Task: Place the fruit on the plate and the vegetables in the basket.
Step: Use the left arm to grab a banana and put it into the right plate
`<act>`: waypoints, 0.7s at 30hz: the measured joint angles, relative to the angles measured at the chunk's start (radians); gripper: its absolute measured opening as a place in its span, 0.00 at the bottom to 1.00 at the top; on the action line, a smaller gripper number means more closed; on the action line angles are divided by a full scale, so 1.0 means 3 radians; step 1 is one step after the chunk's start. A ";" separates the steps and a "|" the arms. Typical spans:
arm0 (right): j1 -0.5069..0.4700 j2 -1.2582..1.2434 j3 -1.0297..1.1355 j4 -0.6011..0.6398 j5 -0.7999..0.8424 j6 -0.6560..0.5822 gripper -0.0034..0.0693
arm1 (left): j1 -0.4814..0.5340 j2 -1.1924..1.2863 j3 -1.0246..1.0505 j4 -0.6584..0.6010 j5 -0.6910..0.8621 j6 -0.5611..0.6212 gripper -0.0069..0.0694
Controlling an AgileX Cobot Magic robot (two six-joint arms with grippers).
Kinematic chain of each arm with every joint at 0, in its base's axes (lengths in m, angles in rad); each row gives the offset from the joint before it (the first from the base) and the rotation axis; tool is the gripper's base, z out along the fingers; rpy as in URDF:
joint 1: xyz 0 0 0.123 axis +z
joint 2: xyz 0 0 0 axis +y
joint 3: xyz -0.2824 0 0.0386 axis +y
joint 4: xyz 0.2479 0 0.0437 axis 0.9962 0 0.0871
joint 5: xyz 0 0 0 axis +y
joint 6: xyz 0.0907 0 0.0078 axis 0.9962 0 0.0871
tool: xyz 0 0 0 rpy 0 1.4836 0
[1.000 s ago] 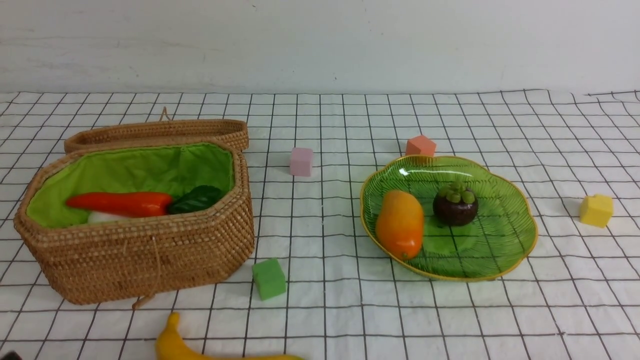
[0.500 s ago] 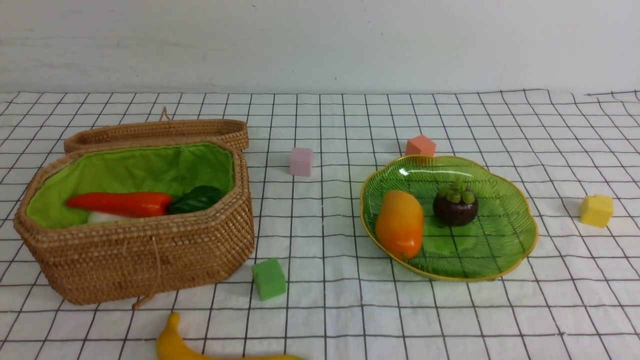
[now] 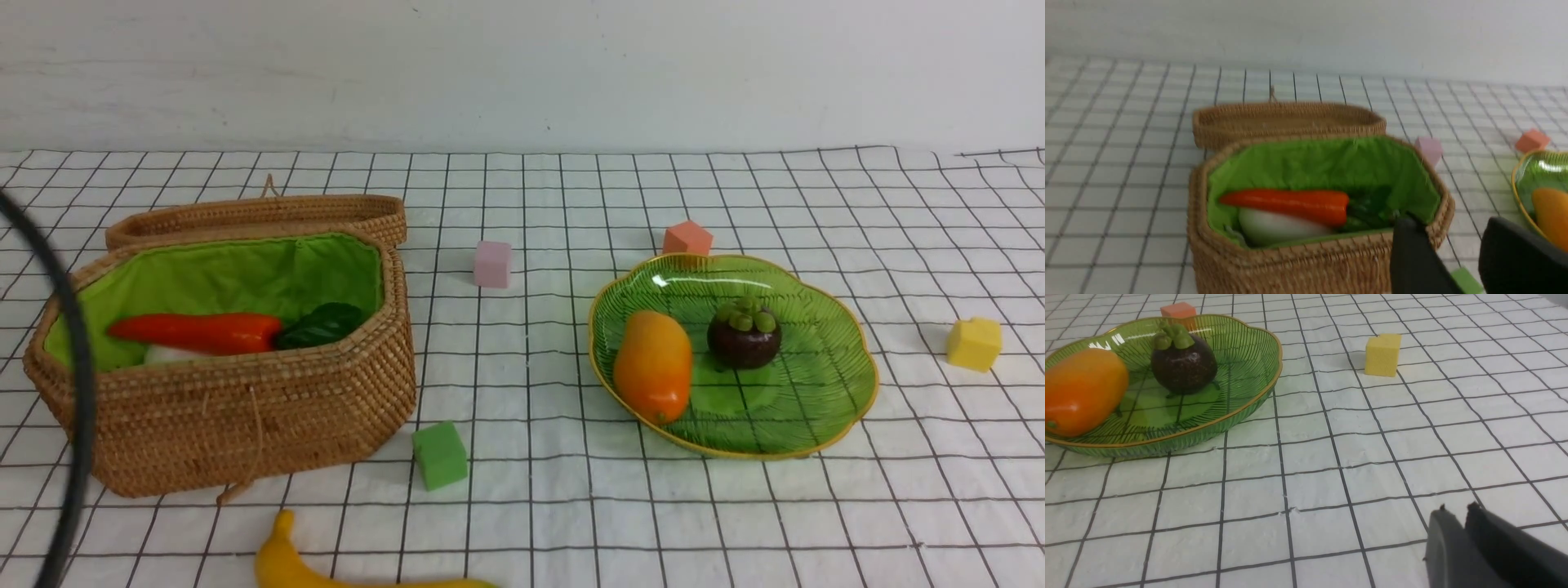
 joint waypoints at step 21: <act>0.0000 0.0000 0.0000 0.0000 0.0000 0.0001 0.21 | -0.1694 0.2350 -0.0018 -0.0270 0.0321 0.2567 0.48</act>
